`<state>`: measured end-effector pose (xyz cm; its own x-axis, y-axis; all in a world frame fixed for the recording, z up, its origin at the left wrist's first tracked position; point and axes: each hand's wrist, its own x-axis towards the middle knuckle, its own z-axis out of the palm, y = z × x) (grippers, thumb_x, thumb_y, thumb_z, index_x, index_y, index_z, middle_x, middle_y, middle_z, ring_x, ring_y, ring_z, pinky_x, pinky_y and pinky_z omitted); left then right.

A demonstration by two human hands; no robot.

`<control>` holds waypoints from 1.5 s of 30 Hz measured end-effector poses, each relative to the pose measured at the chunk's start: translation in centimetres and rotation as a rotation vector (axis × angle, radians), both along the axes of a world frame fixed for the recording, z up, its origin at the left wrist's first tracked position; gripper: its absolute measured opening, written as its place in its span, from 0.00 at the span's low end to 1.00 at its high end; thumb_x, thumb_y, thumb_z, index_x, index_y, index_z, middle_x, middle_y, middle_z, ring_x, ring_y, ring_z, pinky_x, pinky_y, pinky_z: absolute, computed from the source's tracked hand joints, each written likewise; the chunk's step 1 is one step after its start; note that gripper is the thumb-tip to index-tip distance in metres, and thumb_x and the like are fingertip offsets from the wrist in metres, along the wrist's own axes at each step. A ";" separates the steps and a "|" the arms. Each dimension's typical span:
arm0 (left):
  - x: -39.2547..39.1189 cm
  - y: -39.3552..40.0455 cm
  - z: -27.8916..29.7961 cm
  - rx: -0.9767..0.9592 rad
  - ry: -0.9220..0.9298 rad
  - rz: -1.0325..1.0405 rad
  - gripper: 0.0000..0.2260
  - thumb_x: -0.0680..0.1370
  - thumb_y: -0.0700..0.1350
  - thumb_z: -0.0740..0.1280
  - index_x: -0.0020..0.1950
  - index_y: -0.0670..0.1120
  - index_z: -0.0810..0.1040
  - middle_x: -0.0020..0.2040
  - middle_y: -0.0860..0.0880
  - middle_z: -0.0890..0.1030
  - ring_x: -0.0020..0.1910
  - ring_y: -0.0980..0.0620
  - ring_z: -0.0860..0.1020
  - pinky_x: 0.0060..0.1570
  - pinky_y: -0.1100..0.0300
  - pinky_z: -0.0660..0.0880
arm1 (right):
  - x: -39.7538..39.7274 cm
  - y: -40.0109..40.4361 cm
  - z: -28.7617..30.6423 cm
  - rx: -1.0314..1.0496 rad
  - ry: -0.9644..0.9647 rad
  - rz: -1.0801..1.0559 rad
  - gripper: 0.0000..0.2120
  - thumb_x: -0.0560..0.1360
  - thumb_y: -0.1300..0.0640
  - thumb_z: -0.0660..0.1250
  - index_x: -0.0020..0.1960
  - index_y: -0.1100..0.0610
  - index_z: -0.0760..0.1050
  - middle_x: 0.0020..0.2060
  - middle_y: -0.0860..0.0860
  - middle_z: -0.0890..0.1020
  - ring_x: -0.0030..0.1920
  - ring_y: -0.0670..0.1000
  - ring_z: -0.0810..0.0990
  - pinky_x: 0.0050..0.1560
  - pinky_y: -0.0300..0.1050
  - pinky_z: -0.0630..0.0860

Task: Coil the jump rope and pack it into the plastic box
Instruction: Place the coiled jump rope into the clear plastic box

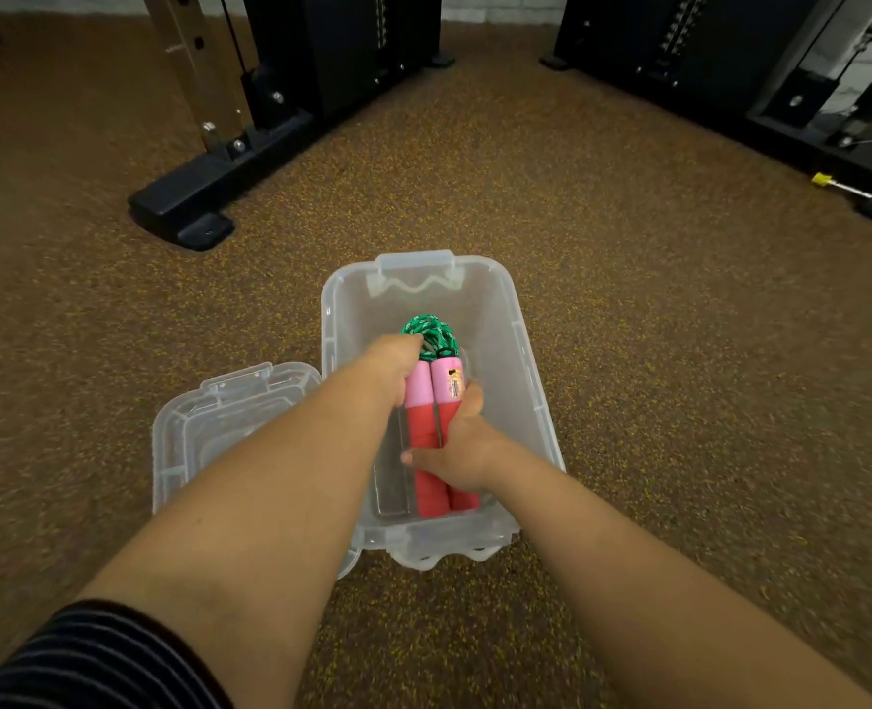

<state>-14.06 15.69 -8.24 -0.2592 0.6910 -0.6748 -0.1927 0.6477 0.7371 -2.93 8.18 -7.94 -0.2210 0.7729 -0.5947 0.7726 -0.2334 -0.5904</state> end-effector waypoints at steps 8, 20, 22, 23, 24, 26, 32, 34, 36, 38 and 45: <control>1.1 -0.5 -1.8 -0.012 0.082 -0.004 0.15 0.78 0.48 0.66 0.60 0.40 0.73 0.49 0.41 0.78 0.48 0.42 0.79 0.55 0.48 0.76 | -0.6 0.2 -0.3 0.014 -0.218 0.122 0.50 0.76 0.52 0.67 0.74 0.50 0.25 0.74 0.61 0.58 0.67 0.63 0.71 0.63 0.56 0.71; 2.3 -3.9 -1.8 -0.178 0.869 -0.484 0.32 0.81 0.39 0.55 0.76 0.40 0.35 0.79 0.40 0.42 0.76 0.39 0.56 0.71 0.48 0.55 | -1.3 1.4 -2.2 -0.011 -0.379 0.322 0.42 0.77 0.53 0.63 0.77 0.51 0.35 0.77 0.59 0.38 0.74 0.65 0.60 0.70 0.58 0.65; 2.5 -4.8 -1.8 -0.174 0.933 -0.598 0.35 0.80 0.41 0.58 0.76 0.40 0.35 0.78 0.41 0.37 0.77 0.40 0.52 0.72 0.49 0.55 | -1.5 1.7 -2.5 -0.005 -0.411 0.384 0.41 0.77 0.51 0.61 0.77 0.51 0.36 0.77 0.58 0.39 0.76 0.65 0.54 0.72 0.58 0.61; 2.5 -5.3 -1.8 -0.179 0.957 -0.657 0.36 0.80 0.41 0.59 0.76 0.39 0.35 0.78 0.41 0.35 0.77 0.42 0.49 0.73 0.50 0.54 | -1.4 1.9 -2.6 -0.012 -0.432 0.401 0.41 0.77 0.51 0.61 0.77 0.51 0.36 0.77 0.58 0.39 0.76 0.65 0.54 0.72 0.58 0.61; 2.3 -5.7 -1.8 -0.212 0.977 -0.757 0.37 0.79 0.41 0.60 0.76 0.39 0.36 0.77 0.41 0.35 0.77 0.42 0.47 0.73 0.50 0.54 | -1.4 2.1 -2.4 -0.031 -0.451 0.400 0.41 0.77 0.51 0.62 0.77 0.52 0.37 0.77 0.59 0.40 0.75 0.64 0.57 0.71 0.57 0.62; 1.8 -6.1 -2.0 -0.277 0.946 -0.862 0.34 0.79 0.42 0.59 0.77 0.40 0.40 0.79 0.40 0.41 0.77 0.41 0.50 0.73 0.48 0.54 | -1.4 2.4 -1.9 -0.026 -0.477 0.430 0.39 0.77 0.51 0.63 0.78 0.54 0.42 0.76 0.62 0.48 0.72 0.64 0.63 0.69 0.57 0.66; 1.8 -5.2 -0.4 -0.414 1.064 -1.130 0.28 0.82 0.42 0.53 0.77 0.39 0.42 0.78 0.35 0.43 0.76 0.35 0.45 0.72 0.43 0.48 | -2.0 2.8 -1.6 0.006 -0.513 0.493 0.31 0.77 0.55 0.62 0.76 0.57 0.52 0.68 0.63 0.65 0.65 0.62 0.70 0.61 0.54 0.71; 1.9 -4.8 0.3 -0.398 1.046 -1.161 0.26 0.82 0.42 0.54 0.77 0.38 0.48 0.77 0.36 0.50 0.76 0.37 0.51 0.72 0.46 0.53 | -2.0 2.6 -1.3 0.034 -0.517 0.484 0.30 0.76 0.55 0.62 0.75 0.57 0.55 0.67 0.63 0.68 0.63 0.62 0.73 0.58 0.53 0.73; 2.0 -4.8 1.4 -0.348 1.063 -1.212 0.25 0.81 0.41 0.56 0.76 0.38 0.53 0.77 0.37 0.55 0.75 0.38 0.55 0.71 0.48 0.56 | -1.8 2.6 -0.3 0.089 -0.513 0.482 0.26 0.76 0.57 0.63 0.73 0.58 0.60 0.65 0.61 0.72 0.61 0.61 0.75 0.55 0.51 0.74; 1.7 -5.4 2.6 -0.224 1.017 -1.077 0.27 0.80 0.40 0.58 0.77 0.38 0.51 0.78 0.39 0.53 0.75 0.38 0.55 0.71 0.48 0.57 | -1.6 2.5 1.2 0.187 -0.477 0.474 0.20 0.76 0.58 0.63 0.67 0.58 0.69 0.61 0.58 0.77 0.59 0.60 0.77 0.52 0.50 0.74; -3.9 -9.7 7.6 0.708 1.047 -0.540 0.25 0.78 0.36 0.57 0.75 0.47 0.62 0.78 0.47 0.59 0.75 0.47 0.60 0.72 0.51 0.60 | -2.4 -1.6 6.8 0.599 -0.014 0.228 0.16 0.76 0.61 0.60 0.63 0.58 0.72 0.58 0.59 0.78 0.59 0.60 0.75 0.53 0.50 0.72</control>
